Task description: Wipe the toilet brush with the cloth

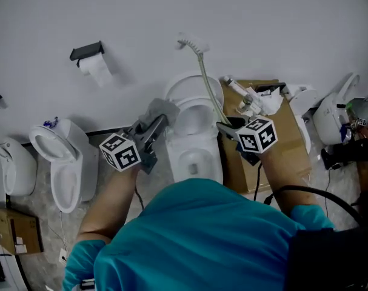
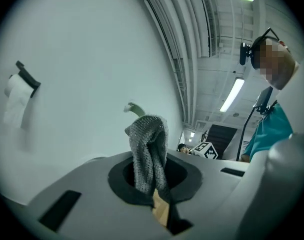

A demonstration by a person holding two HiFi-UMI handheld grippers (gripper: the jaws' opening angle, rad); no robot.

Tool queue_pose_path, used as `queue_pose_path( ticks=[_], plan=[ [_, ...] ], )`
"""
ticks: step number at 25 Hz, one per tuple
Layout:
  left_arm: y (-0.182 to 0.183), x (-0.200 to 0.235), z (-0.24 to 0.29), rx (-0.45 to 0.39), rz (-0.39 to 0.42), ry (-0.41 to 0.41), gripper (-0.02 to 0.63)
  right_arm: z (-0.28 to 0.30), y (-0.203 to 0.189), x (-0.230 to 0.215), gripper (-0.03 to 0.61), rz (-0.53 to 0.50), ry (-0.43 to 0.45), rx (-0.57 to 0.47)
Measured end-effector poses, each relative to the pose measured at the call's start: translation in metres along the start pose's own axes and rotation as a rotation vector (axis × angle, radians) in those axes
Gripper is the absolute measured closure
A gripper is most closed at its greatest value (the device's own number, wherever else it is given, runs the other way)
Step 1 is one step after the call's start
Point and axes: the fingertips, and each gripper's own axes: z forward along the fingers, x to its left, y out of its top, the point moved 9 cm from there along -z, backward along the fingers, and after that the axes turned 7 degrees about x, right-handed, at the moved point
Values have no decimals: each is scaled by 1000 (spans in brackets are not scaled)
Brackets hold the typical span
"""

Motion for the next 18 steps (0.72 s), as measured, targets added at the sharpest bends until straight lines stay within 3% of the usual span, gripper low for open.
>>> queue_pose_path(
  ticks=[5,10,13,18],
  plan=[
    [19,-16,38,66,-4,-43,592,5,48,16,479,-34,56,-54],
    [13,-12,64,151,-36,-18,592,12,72,34,479,-227,-11,-20],
    [13,-11,66,163,-46,-20,592,18,72,46,479,-336,-51,21],
    [9,-7,67,154,-84,-29,592,29,68,58,479,-433,-95,59]
  ],
)
